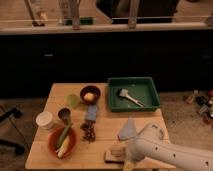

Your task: Place eraser in paper cup

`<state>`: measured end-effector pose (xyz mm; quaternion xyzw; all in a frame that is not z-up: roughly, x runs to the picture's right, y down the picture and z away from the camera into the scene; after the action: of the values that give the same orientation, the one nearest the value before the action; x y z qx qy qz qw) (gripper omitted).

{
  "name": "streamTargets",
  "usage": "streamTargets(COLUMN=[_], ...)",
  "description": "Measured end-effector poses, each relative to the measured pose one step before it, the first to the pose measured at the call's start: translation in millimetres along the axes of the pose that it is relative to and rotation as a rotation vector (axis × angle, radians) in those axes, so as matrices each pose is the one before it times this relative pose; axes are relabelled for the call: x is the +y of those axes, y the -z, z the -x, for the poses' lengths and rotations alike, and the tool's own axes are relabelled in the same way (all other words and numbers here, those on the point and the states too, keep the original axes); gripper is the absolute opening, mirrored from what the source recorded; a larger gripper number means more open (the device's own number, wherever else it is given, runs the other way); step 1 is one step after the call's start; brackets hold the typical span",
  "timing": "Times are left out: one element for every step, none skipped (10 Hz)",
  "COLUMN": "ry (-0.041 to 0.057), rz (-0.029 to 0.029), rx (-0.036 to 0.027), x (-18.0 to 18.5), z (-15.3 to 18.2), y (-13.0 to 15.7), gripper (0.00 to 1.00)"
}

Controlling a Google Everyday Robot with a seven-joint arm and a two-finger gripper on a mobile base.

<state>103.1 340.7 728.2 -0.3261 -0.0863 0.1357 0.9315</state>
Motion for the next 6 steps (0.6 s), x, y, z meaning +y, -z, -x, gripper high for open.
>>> streamTargets(ry=[-0.01937, -0.01403, -0.00120, 0.00080, -0.00006, 0.00555], rz=[-0.01184, -0.01011, -0.00093, 0.00241, 0.00826, 0.00844], rx=[-0.00048, 0.00044, -0.00001, -0.00070, 0.00118, -0.00006], x=[-0.81, -0.11, 0.40, 0.65, 2.24, 1.93], z=[3.68, 4.18, 3.65, 5.50, 5.26, 6.58], y=[-0.92, -1.05, -1.70, -2.78, -4.55, -3.65], gripper=[0.80, 0.80, 0.80, 0.80, 0.80, 0.80])
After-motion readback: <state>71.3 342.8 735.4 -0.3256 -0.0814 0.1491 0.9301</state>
